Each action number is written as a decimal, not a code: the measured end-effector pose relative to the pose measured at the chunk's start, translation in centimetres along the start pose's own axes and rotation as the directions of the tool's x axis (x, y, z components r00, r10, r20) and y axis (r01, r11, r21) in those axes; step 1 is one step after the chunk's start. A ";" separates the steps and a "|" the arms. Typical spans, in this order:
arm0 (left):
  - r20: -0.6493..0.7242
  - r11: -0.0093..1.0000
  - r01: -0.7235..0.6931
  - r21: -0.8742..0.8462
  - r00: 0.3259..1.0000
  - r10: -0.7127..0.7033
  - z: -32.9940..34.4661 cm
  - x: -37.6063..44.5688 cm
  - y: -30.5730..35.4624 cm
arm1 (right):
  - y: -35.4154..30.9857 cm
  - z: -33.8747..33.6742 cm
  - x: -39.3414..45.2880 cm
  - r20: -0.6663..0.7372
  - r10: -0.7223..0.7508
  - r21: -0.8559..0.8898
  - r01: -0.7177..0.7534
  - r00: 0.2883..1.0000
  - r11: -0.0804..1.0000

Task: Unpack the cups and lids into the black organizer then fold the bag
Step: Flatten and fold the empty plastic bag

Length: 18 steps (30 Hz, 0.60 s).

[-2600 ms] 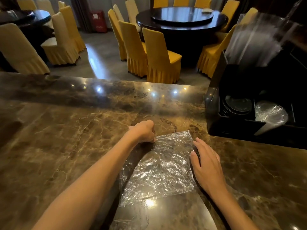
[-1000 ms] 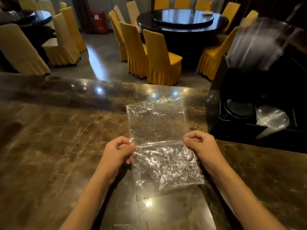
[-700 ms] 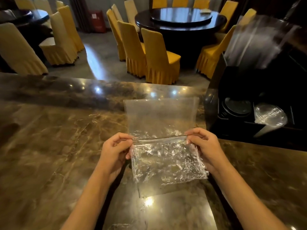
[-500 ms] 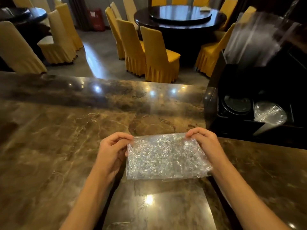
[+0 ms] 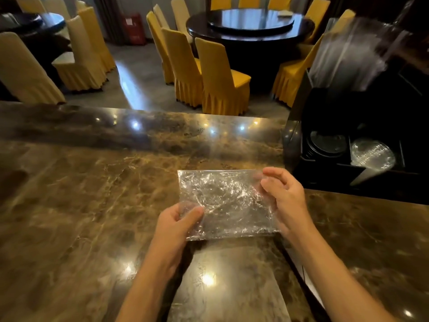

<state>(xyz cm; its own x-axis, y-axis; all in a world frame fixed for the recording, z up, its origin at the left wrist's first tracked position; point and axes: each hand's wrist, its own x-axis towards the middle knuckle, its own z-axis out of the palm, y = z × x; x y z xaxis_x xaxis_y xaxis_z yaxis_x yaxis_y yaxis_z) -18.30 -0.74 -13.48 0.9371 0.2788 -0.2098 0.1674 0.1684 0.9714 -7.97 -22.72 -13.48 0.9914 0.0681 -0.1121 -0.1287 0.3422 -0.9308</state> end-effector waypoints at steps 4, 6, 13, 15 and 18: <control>-0.075 0.995 -0.016 -0.098 0.997 0.009 1.2 -0.2 0.0 | -0.8 -0.8 -1.5 0.075 0.125 -0.138 -0.114 0.989 0.984; -0.093 0.992 -0.018 -0.128 0.996 0.006 1.8 -0.2 -0.3 | -0.8 -1.5 -3.0 0.094 0.154 -0.210 -0.131 0.984 0.969; 0.048 0.999 0.028 -0.044 0.999 -0.025 6.9 -1.5 -2.2 | -2.1 -7.4 -8.2 -0.155 -0.010 -0.327 -0.041 0.988 0.944; 0.130 0.998 0.037 -0.055 0.991 -0.029 9.1 -2.9 -2.0 | -3.0 -9.7 -9.8 -0.229 -0.054 -0.315 -0.021 0.972 0.949; 0.285 0.987 0.142 -0.070 0.952 -0.116 13.2 -6.0 -2.0 | -4.5 -13.5 -12.7 -0.309 -0.108 -0.295 0.013 0.945 0.955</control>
<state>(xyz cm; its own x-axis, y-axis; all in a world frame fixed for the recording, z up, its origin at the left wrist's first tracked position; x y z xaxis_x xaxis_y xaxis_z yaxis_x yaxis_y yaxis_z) -20.27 -15.22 -12.73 0.9594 -0.0233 -0.2811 0.2767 0.2720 0.9217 -19.65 -37.78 -12.55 0.9584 -0.2622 -0.1131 -0.1031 0.0514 -0.9933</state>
